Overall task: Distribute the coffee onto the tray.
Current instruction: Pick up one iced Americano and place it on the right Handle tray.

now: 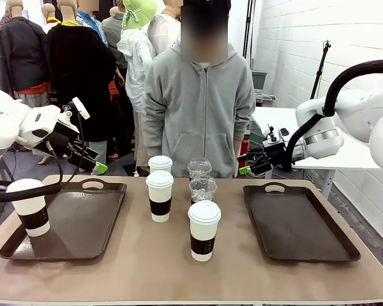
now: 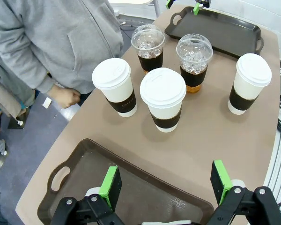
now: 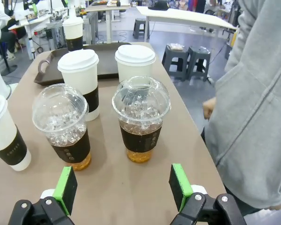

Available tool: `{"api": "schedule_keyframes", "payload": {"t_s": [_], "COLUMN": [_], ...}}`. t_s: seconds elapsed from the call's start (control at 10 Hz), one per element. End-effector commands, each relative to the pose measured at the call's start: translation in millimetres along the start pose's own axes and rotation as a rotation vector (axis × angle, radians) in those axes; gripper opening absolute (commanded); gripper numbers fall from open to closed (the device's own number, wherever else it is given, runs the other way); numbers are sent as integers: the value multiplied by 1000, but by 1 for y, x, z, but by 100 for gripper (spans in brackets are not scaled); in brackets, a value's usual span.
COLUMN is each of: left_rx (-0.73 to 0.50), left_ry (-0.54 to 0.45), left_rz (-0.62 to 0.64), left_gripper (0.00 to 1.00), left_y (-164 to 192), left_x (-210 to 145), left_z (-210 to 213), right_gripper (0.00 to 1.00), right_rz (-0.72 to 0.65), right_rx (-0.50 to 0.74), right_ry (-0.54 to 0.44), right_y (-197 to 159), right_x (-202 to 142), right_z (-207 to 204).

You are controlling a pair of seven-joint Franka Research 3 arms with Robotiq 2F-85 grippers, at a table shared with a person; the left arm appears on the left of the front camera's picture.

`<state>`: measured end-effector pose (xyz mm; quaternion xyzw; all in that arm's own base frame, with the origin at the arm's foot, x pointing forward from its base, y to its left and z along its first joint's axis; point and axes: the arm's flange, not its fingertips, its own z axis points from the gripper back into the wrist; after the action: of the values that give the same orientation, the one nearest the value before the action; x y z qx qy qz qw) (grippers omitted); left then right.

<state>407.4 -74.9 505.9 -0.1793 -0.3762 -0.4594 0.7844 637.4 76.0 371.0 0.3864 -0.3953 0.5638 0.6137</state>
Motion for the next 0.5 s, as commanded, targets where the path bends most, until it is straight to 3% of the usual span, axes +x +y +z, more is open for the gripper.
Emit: {"api": "schedule_keyframes", "payload": {"t_s": [0.0, 0.4], "left_rx": [-13, -13], "left_ry": [-24, -24], "left_rz": [-19, -19], "left_gripper": [100, 100], "left_y": [4, 4], "left_x": [-3, -3], "left_z": [-2, -2], "right_gripper": [100, 100], "right_rz": [-1, 3], "right_rx": [-6, 10], "right_ry": [-41, -64], "right_y": [-18, -41], "right_x": [-9, -30], "right_z": [-13, -42]}}
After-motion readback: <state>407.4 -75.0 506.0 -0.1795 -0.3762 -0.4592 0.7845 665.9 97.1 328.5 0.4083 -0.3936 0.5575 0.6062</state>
